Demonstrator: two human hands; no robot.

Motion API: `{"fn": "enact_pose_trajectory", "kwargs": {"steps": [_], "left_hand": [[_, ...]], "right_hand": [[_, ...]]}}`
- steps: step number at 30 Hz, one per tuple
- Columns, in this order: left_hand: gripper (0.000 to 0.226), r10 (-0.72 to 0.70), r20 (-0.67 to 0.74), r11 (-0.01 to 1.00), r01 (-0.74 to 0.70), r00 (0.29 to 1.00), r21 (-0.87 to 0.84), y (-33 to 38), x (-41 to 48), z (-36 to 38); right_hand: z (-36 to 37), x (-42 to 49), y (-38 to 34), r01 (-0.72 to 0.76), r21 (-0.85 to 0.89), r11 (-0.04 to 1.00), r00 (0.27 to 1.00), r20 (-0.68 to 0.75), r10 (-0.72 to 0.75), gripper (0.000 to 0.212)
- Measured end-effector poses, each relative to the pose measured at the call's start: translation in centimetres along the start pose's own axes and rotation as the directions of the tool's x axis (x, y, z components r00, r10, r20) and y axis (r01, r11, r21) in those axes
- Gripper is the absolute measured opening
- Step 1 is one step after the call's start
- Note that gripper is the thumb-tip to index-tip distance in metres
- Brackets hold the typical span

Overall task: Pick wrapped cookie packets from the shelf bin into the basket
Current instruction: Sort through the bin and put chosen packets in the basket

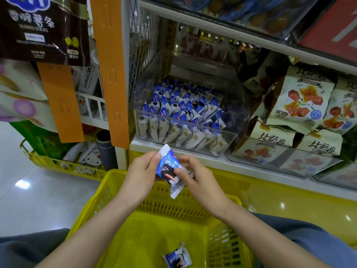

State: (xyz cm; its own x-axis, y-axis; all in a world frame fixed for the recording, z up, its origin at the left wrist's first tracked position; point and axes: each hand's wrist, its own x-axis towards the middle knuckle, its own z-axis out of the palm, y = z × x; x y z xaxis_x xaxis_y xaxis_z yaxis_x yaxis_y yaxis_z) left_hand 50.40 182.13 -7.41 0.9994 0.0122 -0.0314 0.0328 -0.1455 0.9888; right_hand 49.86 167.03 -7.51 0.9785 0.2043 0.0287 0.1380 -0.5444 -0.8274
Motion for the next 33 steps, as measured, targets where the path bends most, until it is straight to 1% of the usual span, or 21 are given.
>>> {"fn": "enact_pose_trajectory", "kwargs": {"steps": [2, 3, 4, 5, 6, 8, 9, 11, 13, 15, 17, 21, 23, 24, 26, 27, 29, 31, 33], "left_hand": [[0.031, 0.06, -0.04, 0.994, -0.056, 0.997, 0.091, 0.0, 0.1, -0.4], [0.032, 0.071, -0.046, 0.992, -0.066, 0.996, 0.109, 0.2, 0.1, -0.5], [0.033, 0.067, -0.044, 0.993, -0.063, 0.997, 0.095, 0.4, 0.1, -0.6], [0.033, 0.045, -0.036, 0.998, -0.044, 0.998, 0.041, 0.6, 0.2, -0.6], [0.032, 0.004, -0.022, 0.999, -0.005, 1.0, -0.042, 0.9, 0.1, -0.6], [0.027, -0.101, 0.058, 0.972, 0.111, 0.993, -0.206, 1.2, 0.0, -0.5], [0.024, -0.129, 0.114, 0.96, 0.153, 0.985, -0.234, 1.4, -0.2, -0.4], [0.018, -0.11, 0.188, 0.968, 0.148, 0.976, -0.201, 1.4, -0.6, -0.1], [0.014, -0.062, 0.184, 0.979, 0.096, 0.981, -0.18, 1.5, -0.9, 0.1], [0.017, -0.029, 0.15, 0.979, 0.058, 0.988, -0.194, 1.7, -0.8, 0.1], [0.019, 0.001, 0.118, 0.974, 0.025, 0.993, -0.226, 2.1, -0.5, -0.2], [0.009, 0.022, 0.039, 0.955, -0.01, 0.999, -0.295, 3.1, 0.4, -1.1], [0.006, 0.033, 0.004, 0.945, -0.03, 0.999, -0.326, 3.4, 0.9, -1.7], [0.005, 0.037, -0.005, 0.94, -0.037, 0.999, -0.34, 3.5, 1.1, -1.9], [0.007, 0.045, -0.018, 0.925, -0.048, 0.999, -0.378, 3.8, 1.5, -2.4], [0.008, 0.053, -0.023, 0.915, -0.057, 0.998, -0.398, 4.0, 1.6, -2.7], [0.009, 0.073, -0.037, 0.902, -0.082, 0.997, -0.424, 4.2, 2.0, -3.2], [0.008, 0.085, -0.056, 0.895, -0.101, 0.995, -0.435, 4.4, 2.5, -3.6], [0.006, 0.094, -0.074, 0.886, -0.117, 0.993, -0.449, 4.4, 2.9, -4.0]], "right_hand": [[-0.2, 0.1, -0.3, -0.042, 0.121, 0.992, 0.998, 0.058, 0.035, 0.016], [-0.3, 0.1, -0.4, -0.068, 0.188, 0.98, 0.995, 0.089, 0.052, 0.015], [-0.4, 0.1, -0.5, -0.086, 0.241, 0.967, 0.992, 0.111, 0.061, 0.015], [-0.5, 0.1, -0.6, -0.09, 0.275, 0.957, 0.992, 0.111, 0.061, 0.015], [-0.6, 0.2, -0.7, -0.082, 0.301, 0.95, 0.994, 0.092, 0.057, 0.014], [-0.7, 0.2, -0.7, -0.064, 0.369, 0.927, 0.998, 0.017, 0.062, 0.013], [-0.7, 0.2, -0.8, -0.058, 0.405, 0.912, 0.997, -0.024, 0.074, 0.012], [-0.8, 0.0, -0.9, -0.036, 0.432, 0.901, 0.993, -0.083, 0.079, 0.012], [-0.9, -0.3, -0.9, 0.01, 0.403, 0.915, 0.992, -0.116, 0.04, 0.012], [-1.1, -0.5, -1.1, 0.074, 0.343, 0.936, 0.99, -0.135, -0.029, 0.011], [-1.9, -0.5, -1.7, 0.138, 0.261, 0.955, 0.987, -0.12, -0.11, 0.012], [-5.2, 1.5, -4.3, 0.26, 0.031, 0.965, 0.965, -0.048, -0.259, 0.031], [-7.2, 3.2, -5.7, 0.274, -0.108, 0.956, 0.959, -0.048, -0.28, 0.034], [-8.1, 4.3, -6.3, 0.254, -0.195, 0.947, 0.961, -0.058, -0.269, 0.035], [-9.6, 6.8, -6.9, 0.159, -0.381, 0.911, 0.977, -0.07, -0.2, 0.036], [-10.3, 8.2, -6.9, 0.081, -0.46, 0.884, 0.988, -0.079, -0.131, 0.038], [-11.3, 10.6, -6.5, -0.116, -0.593, 0.797, 0.992, -0.103, 0.068, 0.045], [-11.7, 12.2, -6.1, -0.258, -0.646, 0.718, 0.963, -0.113, 0.244, 0.049], [-11.5, 13.4, -5.5, -0.324, -0.647, 0.69, 0.937, -0.119, 0.329, 0.046]]}}
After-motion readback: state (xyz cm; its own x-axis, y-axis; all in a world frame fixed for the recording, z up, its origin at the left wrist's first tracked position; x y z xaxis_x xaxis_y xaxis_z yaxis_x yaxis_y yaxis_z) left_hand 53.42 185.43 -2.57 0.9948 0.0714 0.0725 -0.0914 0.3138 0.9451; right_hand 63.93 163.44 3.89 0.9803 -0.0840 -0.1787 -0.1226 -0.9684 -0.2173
